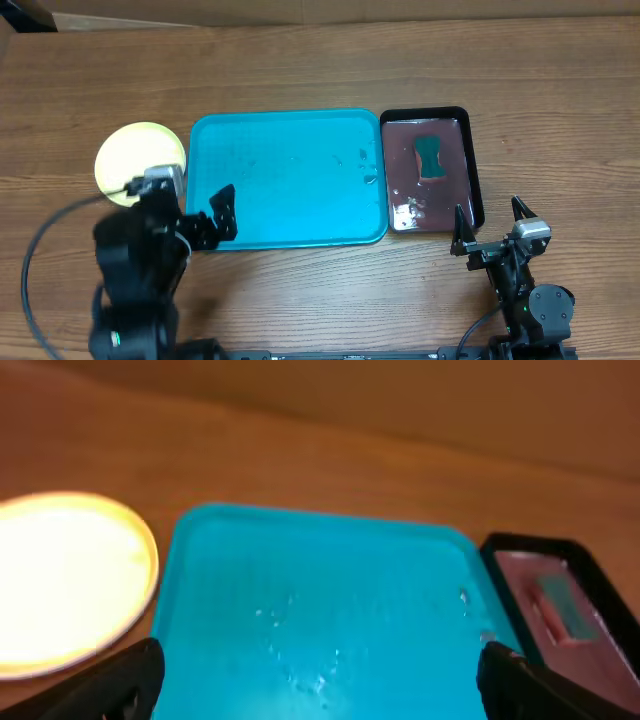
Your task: Clean dirty plates on tray and stack at the side
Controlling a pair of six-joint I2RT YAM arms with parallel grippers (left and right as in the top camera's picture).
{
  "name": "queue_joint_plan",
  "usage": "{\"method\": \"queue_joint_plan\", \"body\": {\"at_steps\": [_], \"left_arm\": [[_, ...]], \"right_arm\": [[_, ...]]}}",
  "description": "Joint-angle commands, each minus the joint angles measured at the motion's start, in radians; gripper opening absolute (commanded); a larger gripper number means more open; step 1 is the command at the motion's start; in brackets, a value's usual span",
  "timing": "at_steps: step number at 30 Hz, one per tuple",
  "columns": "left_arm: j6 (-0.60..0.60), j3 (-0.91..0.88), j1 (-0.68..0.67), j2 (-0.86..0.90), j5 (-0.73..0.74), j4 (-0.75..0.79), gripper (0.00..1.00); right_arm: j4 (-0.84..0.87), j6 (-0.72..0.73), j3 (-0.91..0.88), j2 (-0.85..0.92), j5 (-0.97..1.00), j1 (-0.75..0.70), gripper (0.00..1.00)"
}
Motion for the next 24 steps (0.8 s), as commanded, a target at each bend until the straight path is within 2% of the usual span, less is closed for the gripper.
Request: {"method": "queue_joint_plan", "body": {"at_steps": [1,8,11,24], "left_arm": [[-0.015,-0.145,-0.004,-0.195,-0.006,0.196,1.0],[-0.031,-0.344,-0.043,-0.418,-0.007,0.6,1.0],[-0.031,-0.42,-0.072,-0.479,-0.007,0.719,1.0],[-0.03,-0.643,-0.086,-0.607,-0.015,0.891,1.0]], "right_arm": [[0.006,-0.005,-0.01,-0.009,0.008,-0.005,1.0],[0.006,-0.005,-0.01,-0.009,0.008,-0.005,1.0],[0.006,-0.005,-0.01,-0.009,0.008,-0.005,1.0],[0.006,-0.005,-0.01,-0.009,0.008,-0.005,1.0]]}}
